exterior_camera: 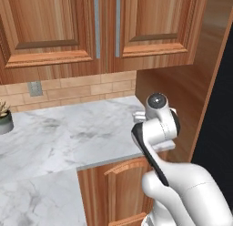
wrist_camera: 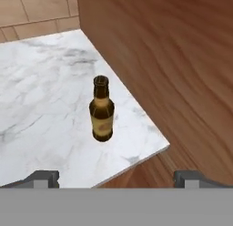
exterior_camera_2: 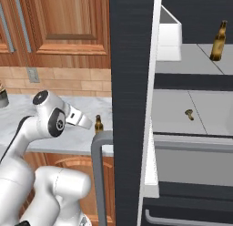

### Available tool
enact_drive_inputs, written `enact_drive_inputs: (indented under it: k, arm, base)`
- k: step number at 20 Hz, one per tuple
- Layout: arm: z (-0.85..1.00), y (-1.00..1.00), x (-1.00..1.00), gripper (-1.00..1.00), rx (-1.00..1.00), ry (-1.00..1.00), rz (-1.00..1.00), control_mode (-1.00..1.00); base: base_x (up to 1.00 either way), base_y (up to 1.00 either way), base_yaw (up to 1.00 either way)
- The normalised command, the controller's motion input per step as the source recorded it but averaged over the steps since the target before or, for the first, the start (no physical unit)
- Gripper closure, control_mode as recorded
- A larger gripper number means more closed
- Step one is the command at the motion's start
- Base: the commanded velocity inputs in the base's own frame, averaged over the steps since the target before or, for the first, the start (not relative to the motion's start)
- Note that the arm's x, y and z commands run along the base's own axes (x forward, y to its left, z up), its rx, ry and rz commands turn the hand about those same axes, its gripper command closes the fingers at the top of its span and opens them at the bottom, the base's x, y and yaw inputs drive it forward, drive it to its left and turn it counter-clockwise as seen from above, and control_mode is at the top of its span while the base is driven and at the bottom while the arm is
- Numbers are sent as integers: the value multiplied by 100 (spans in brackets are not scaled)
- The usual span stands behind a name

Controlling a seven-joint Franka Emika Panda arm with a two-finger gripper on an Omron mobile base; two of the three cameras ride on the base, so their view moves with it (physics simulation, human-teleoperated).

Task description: Place the beers on the top shelf of the fridge to keep them out of children's reach, and place the mushroom on lower shelves for easy access.

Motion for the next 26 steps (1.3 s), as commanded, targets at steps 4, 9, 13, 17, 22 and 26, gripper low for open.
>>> enact_drive_inputs:
  k: [4,9,13,17,22,26]
  arm:
    - [-7,0,33,-100,11,0,-16,-100]
    - [-8,-10,22,-100,2,1,-8,-100]
    - [-21,-10,22,-100,0,0,-3,-100]
    - [-31,-2,26,-100,0,0,-2,-100]
    - [-33,-4,26,-100,0,0,-2,-100]
    - [-26,-11,25,-100,0,0,-2,-100]
  base:
    - [0,0,0]
    - [0,0,0]
    - [0,0,0]
    - [0,0,0]
    - [0,0,0]
    - [0,0,0]
